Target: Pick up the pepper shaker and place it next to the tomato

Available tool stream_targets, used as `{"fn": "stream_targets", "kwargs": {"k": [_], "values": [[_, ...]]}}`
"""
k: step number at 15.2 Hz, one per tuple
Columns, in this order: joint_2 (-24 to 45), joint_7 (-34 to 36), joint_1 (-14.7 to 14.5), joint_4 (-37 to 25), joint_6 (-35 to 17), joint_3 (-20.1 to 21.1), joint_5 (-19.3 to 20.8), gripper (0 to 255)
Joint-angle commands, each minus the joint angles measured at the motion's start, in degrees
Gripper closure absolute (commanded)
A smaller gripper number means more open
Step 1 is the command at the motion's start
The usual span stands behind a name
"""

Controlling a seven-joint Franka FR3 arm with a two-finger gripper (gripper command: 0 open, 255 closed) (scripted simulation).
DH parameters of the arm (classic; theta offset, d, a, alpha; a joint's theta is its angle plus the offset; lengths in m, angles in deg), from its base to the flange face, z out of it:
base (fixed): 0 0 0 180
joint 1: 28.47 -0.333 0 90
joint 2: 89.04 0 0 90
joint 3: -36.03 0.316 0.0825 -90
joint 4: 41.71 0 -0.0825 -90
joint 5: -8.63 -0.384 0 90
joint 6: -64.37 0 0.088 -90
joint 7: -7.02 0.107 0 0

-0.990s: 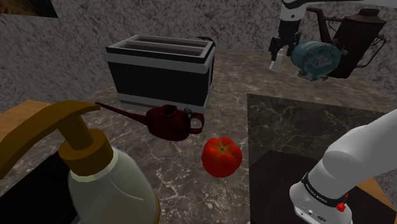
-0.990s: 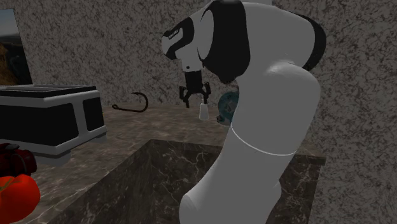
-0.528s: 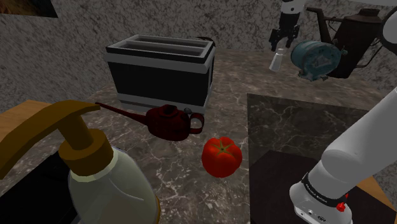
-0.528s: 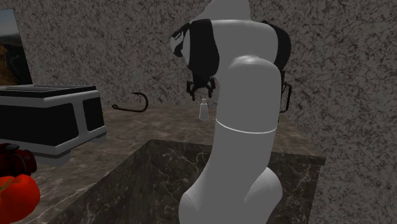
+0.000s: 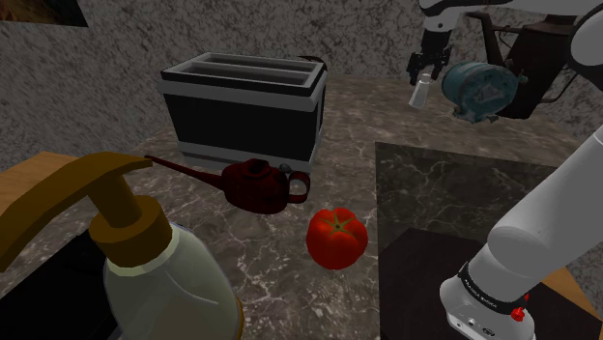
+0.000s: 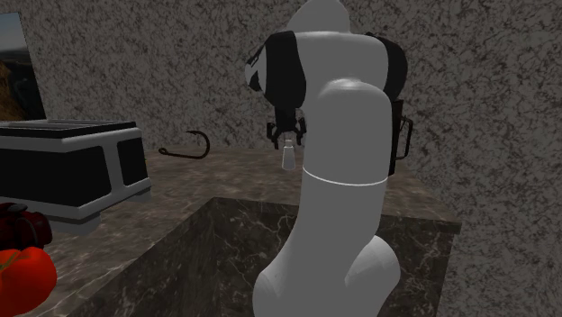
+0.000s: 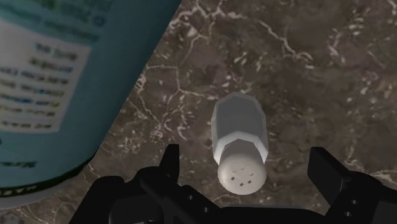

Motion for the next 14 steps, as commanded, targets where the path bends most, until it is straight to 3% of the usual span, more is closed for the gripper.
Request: {"fn": "stream_targets", "kwargs": {"k": [1,8,9,14], "values": [[0.15,0.0,0.05,0.86,-1.04,-0.06,-0.03,0],[0.16,0.0,0.05,0.85,-1.03,-0.06,-0.03,0],[0.16,0.0,0.05,0.85,-1.03,-0.06,-0.03,255],[0.17,0.0,0.05,0.83,-1.03,-0.06,-0.04,255]]}}
